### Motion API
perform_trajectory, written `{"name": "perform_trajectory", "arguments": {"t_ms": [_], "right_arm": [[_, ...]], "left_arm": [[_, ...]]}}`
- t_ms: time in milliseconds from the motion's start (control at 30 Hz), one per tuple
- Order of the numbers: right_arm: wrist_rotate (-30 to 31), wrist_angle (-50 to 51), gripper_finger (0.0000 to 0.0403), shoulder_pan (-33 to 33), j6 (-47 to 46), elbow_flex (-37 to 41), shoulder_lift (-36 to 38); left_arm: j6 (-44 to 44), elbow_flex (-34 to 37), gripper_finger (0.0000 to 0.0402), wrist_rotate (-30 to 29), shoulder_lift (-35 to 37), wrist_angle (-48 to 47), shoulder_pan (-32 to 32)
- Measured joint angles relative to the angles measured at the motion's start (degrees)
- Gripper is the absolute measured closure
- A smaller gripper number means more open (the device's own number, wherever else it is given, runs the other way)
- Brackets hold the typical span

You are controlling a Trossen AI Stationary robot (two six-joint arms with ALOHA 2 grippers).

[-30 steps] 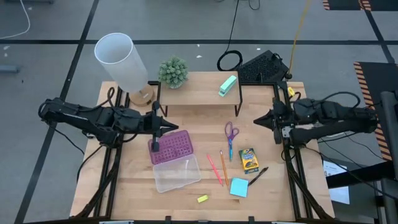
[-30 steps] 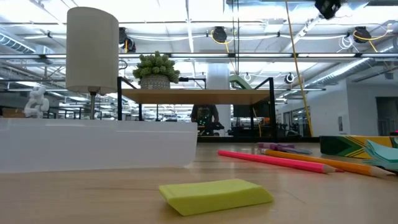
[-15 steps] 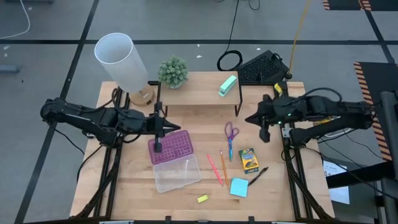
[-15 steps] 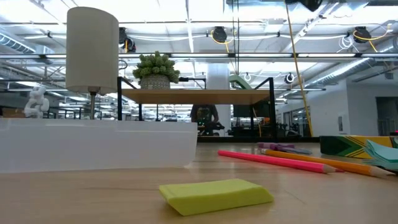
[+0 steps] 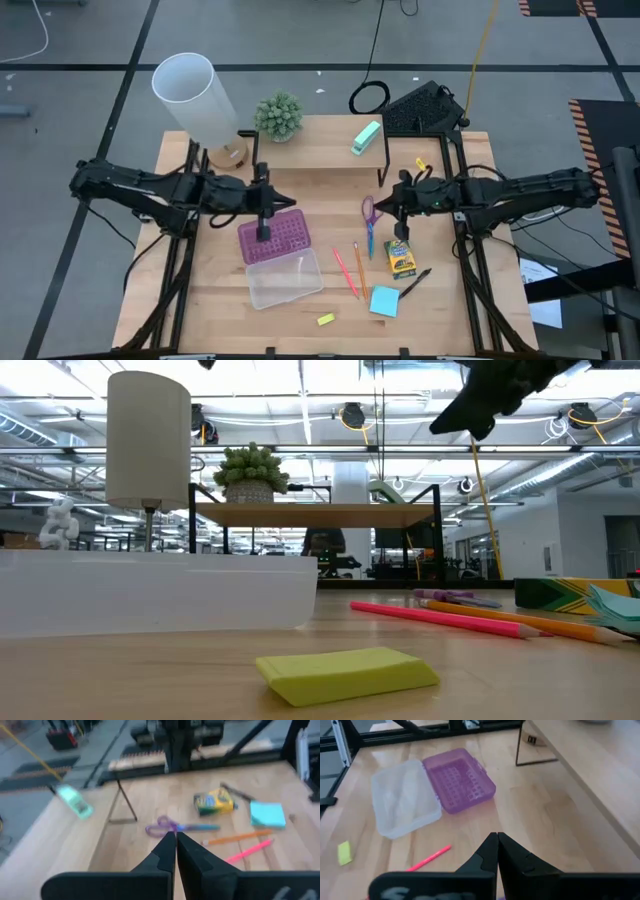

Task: Pack school essentials
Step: Put the pink pencil into the transparent box

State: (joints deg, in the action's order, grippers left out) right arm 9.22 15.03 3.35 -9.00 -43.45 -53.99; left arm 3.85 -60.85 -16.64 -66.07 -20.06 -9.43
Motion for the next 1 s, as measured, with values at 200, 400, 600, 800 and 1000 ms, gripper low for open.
{"name": "perform_trajectory", "arguments": {"t_ms": [200, 400, 600, 800, 1000], "right_arm": [[0.23, -4.53, 0.0403, -2.47, 2.19, 1.17, 0.05], [-0.12, -3.59, 0.0403, -3.39, 1.88, 1.17, -0.12], [-0.26, -2.60, 0.0403, -3.39, 0.77, 1.17, -0.18], [-0.42, -1.11, 0.0403, -3.34, 0.73, 1.15, -0.18], [-0.45, 1.09, 0.0403, -3.33, 0.98, 1.15, -0.18]], "left_arm": [[-1.19, -0.01, 0.0382, 0.09, -4.09, 1.07, -0.40], [-0.20, -0.01, 0.0382, 0.15, -7.37, 1.80, -0.23], [2.71, -0.01, 0.0382, 3.08, -10.42, 5.77, -0.19], [3.84, -1.67, 0.0382, 6.21, -12.43, 6.92, 0.26], [3.57, -1.78, 0.0380, 8.14, -12.58, 6.94, 0.25]]}}
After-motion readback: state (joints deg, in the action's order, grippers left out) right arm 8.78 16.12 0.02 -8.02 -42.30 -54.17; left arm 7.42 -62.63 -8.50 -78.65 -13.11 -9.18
